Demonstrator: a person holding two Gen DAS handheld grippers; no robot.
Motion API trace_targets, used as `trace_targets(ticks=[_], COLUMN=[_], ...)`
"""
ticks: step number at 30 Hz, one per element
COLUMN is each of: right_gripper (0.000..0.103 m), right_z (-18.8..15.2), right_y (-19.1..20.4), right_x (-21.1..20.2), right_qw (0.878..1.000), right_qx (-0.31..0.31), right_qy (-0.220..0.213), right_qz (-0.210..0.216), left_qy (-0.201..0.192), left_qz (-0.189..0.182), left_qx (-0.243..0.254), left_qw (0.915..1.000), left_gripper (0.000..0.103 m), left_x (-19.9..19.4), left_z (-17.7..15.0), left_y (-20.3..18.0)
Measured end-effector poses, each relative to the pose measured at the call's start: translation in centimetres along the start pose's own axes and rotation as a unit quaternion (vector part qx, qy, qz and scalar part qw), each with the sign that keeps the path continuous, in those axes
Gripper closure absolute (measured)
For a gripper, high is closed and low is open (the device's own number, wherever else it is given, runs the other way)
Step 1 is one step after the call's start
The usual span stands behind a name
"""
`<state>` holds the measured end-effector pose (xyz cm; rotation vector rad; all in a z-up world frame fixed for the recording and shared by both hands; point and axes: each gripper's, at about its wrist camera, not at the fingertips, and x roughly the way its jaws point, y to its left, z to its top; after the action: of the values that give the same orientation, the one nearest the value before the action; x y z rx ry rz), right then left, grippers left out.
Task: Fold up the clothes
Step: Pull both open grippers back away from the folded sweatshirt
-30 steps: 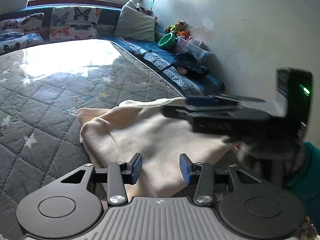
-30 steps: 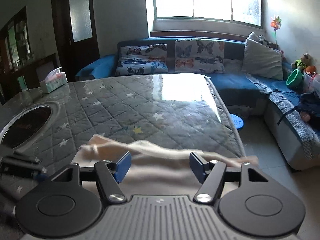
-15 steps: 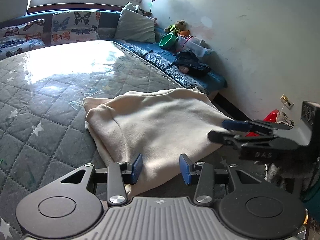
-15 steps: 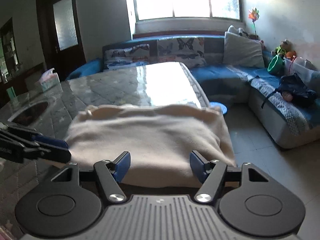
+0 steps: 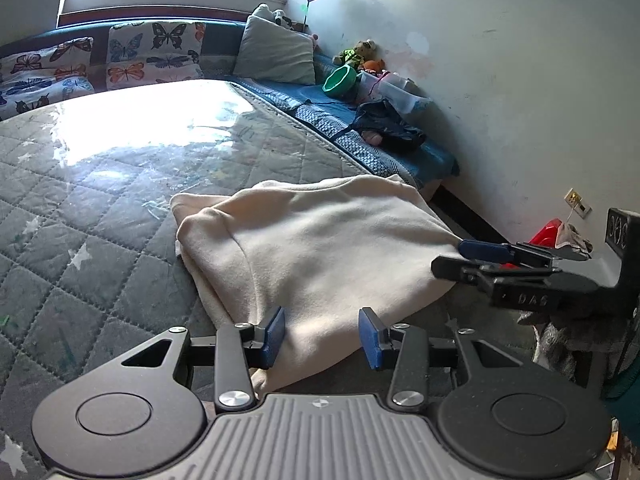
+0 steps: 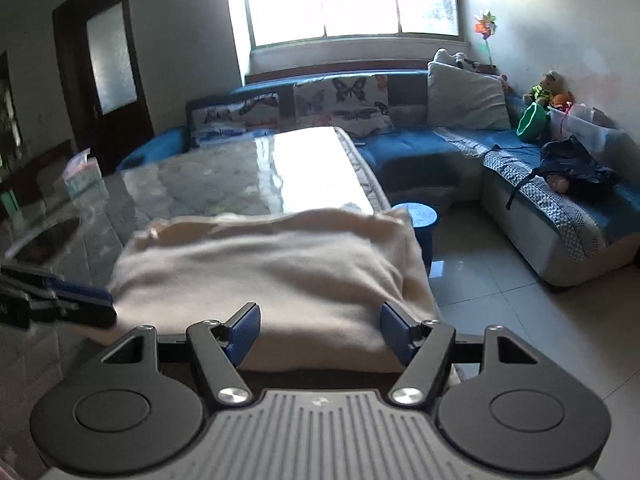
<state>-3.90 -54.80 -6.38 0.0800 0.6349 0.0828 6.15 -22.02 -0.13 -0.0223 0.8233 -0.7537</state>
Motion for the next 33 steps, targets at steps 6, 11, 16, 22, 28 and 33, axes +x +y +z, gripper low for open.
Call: trace_targets(ticks=[6,11,16,22,28,33], right_gripper=[0.034,0.03,0.018,0.011,0.0,0.0], right_z=[0.4,-0.2,-0.3,-1.0,-1.3,-1.4], right_y=[2.5,3.8,4.4,4.9,5.3,5.5], right_x=[-0.6,0.2,-0.6,-0.5,-2.1,-2.7], right_qw=[0.999,0.997,0.997,0.998,0.999,0.999], right_qx=[-0.048,-0.072,-0.07,-0.054,-0.035,-0.022], right_qy=[-0.02,-0.006,-0.024,-0.02,-0.041,-0.04], right_qz=[-0.001,-0.004,-0.005,-0.006,0.009,0.019], left_qy=[-0.004,-0.002,-0.005,-0.009,-0.014,-0.014], left_qz=[0.001,0.007,0.007,0.009,0.012,0.018], left_qx=[0.005,0.011,0.008,0.003,-0.002,-0.007], left_qw=[1.0,0.9999,0.9999,0.9999,0.9998,0.9997], left_gripper=[0.059,0.058,0.052,0.046,0.033,0.022], left_x=[-0.4,-0.3,-0.6,-1.3,-2.0,-2.5], left_z=[0.0,-0.1,-0.1,-0.3,-0.7,-1.2], left_y=[-0.4,-0.6,-0.7,-0.8,-0.9,-0.9])
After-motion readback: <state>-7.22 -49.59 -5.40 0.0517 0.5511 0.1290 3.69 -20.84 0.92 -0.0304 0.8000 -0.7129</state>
